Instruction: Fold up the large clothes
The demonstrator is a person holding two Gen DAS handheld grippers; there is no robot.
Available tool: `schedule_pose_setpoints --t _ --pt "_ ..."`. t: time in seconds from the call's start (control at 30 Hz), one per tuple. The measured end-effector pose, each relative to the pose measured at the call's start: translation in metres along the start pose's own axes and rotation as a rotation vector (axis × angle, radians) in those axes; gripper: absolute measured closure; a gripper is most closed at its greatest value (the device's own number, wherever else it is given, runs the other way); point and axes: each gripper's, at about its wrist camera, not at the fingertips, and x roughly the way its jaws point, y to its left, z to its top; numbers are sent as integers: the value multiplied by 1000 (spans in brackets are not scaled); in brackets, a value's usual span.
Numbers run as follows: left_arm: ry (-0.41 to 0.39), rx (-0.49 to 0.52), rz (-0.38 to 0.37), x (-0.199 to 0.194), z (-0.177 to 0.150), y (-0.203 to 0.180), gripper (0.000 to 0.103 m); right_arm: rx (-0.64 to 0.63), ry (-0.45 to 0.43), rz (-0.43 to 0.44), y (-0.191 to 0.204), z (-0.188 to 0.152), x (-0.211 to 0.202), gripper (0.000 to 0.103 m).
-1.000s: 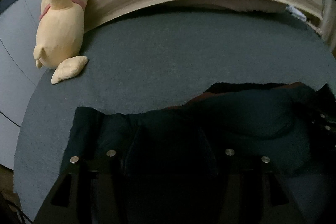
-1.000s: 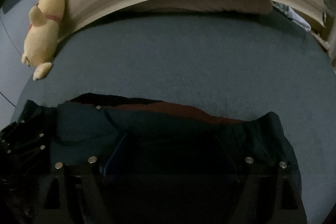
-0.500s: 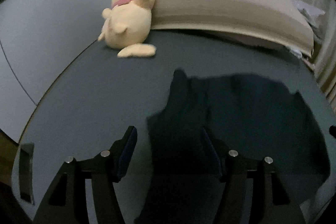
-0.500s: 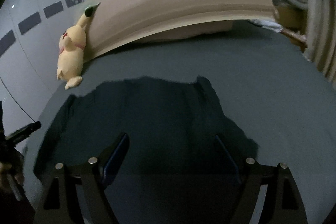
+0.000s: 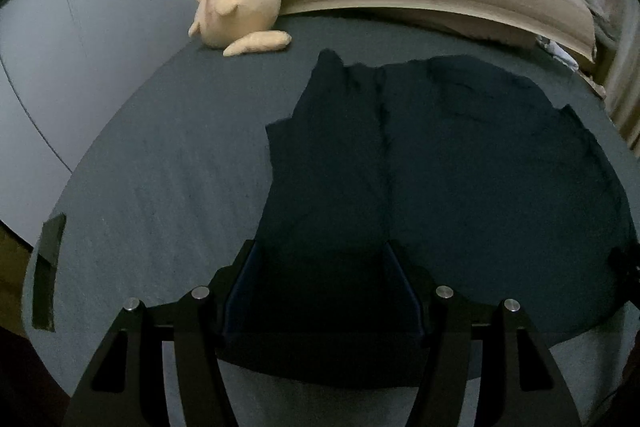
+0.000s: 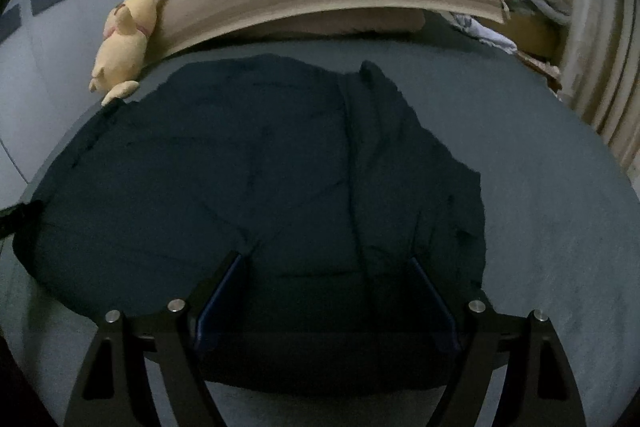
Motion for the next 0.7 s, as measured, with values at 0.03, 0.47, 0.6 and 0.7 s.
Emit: schedule_pose_setpoints --t 0.03,0.47,0.6,0.7 --pt "2 -3 -2 2 -2 1 39 8 7 1 0 -1 1 18" --pt "7 16 -11 18 -7 3 35 28 43 17 -1 -3 11 17" --pt "9 26 -17 27 -11 4 32 32 43 28 -2 -6 14 17" --pt "9 35 -16 31 -13 3 31 43 40 39 -4 -9 17 16"
